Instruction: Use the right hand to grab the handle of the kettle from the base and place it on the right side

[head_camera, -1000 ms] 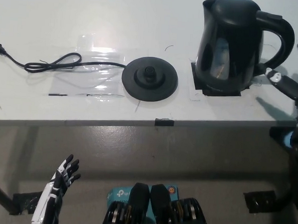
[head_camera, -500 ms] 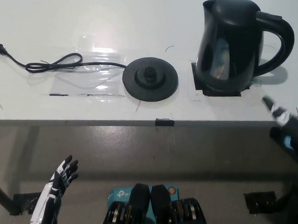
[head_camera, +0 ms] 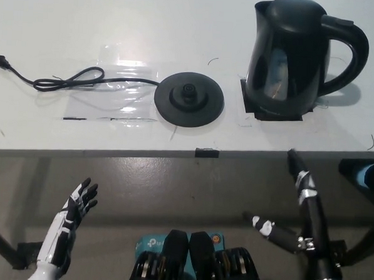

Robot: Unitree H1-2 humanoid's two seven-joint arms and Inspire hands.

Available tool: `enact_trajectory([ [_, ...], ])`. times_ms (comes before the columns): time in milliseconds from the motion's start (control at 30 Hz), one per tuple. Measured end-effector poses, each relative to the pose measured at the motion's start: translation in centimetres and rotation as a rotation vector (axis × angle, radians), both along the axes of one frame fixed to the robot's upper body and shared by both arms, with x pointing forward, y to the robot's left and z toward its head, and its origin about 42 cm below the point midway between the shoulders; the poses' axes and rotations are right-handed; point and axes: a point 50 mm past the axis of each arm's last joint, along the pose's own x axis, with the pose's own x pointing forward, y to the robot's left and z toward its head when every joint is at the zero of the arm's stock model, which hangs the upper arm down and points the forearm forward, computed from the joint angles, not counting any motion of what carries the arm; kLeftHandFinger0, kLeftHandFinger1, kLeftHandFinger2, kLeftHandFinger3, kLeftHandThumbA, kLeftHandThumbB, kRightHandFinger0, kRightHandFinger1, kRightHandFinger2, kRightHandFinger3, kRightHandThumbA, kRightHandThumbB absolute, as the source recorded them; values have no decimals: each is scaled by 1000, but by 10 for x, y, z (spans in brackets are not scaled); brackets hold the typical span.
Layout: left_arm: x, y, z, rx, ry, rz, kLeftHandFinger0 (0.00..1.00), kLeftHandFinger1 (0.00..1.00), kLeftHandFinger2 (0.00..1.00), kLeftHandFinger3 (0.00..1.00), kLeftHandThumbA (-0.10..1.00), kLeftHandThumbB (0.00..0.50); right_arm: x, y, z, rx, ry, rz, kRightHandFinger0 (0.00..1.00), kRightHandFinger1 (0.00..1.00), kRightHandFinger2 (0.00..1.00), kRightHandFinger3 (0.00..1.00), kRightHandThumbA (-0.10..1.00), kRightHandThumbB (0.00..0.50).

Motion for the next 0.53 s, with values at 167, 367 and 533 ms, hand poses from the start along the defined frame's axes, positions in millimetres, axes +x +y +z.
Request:
enact_trajectory([
  [167, 8, -1, 6, -4, -19, -5, 1000, 1000, 1000, 1000, 1000, 500, 5, 0, -17, -39, 66, 24, 1000, 1000, 1000, 1000, 1000, 363],
  [367, 16, -2, 12, -1, -39, -10, 1000, 1000, 1000, 1000, 1000, 500, 13, 1, -22, -56, 88, 39, 1000, 1000, 1000, 1000, 1000, 376],
  [533, 18, 0, 13, 7, -41, -11, 1000, 1000, 1000, 1000, 1000, 500, 14, 2, -25, -60, 101, 41, 1000, 1000, 1000, 1000, 1000, 373],
])
